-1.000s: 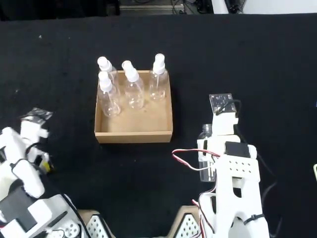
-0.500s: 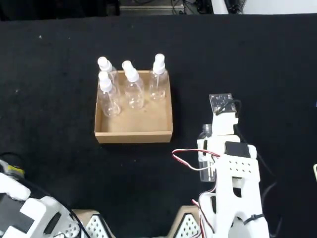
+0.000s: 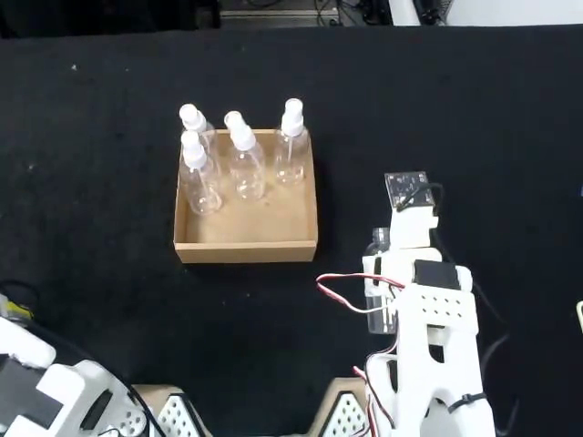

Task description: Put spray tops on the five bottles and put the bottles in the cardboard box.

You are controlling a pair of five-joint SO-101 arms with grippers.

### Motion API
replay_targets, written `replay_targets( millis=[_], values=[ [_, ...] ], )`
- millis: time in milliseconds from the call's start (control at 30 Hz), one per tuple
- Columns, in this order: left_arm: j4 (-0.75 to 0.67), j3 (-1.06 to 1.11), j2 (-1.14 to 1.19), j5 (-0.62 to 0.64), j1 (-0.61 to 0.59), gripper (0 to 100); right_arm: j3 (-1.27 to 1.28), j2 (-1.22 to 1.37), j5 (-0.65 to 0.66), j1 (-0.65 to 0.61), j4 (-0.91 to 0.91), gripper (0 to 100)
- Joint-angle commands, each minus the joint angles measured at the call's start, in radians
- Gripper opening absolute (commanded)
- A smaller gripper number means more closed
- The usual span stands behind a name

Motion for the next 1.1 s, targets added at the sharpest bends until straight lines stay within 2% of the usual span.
replay_targets(
  millis=[0, 233, 367, 500, 700, 933, 1067],
  values=[
    [-0.071, 0.028, -0.003, -0.008, 0.010, 25, -0.005, -0.044, -0.008, -0.011, -0.020, 1.1],
    [-0.071, 0.033, 0.038, -0.008, 0.010, 24, -0.005, -0.044, -0.008, -0.009, -0.020, 1.1],
    [-0.044, 0.018, 0.118, -0.008, 0.015, 15, -0.005, -0.044, -0.008, -0.008, -0.020, 1.1],
    [0.092, -0.056, 0.146, -0.009, 0.015, 7, -0.007, -0.044, -0.009, -0.009, -0.020, 1.1],
    [0.368, -0.254, 0.146, 0.003, 0.070, 3, -0.042, -0.044, -0.002, -0.006, -0.014, 1.1],
    [0.600, -0.558, 0.077, 0.218, 0.166, 3, -0.260, -0.047, 0.000, 0.015, 0.112, 1.1],
    [0.647, -0.641, -0.063, 0.364, 0.236, 3, -0.321, -0.136, -0.008, -0.015, 0.141, 1.1]
  ],
)
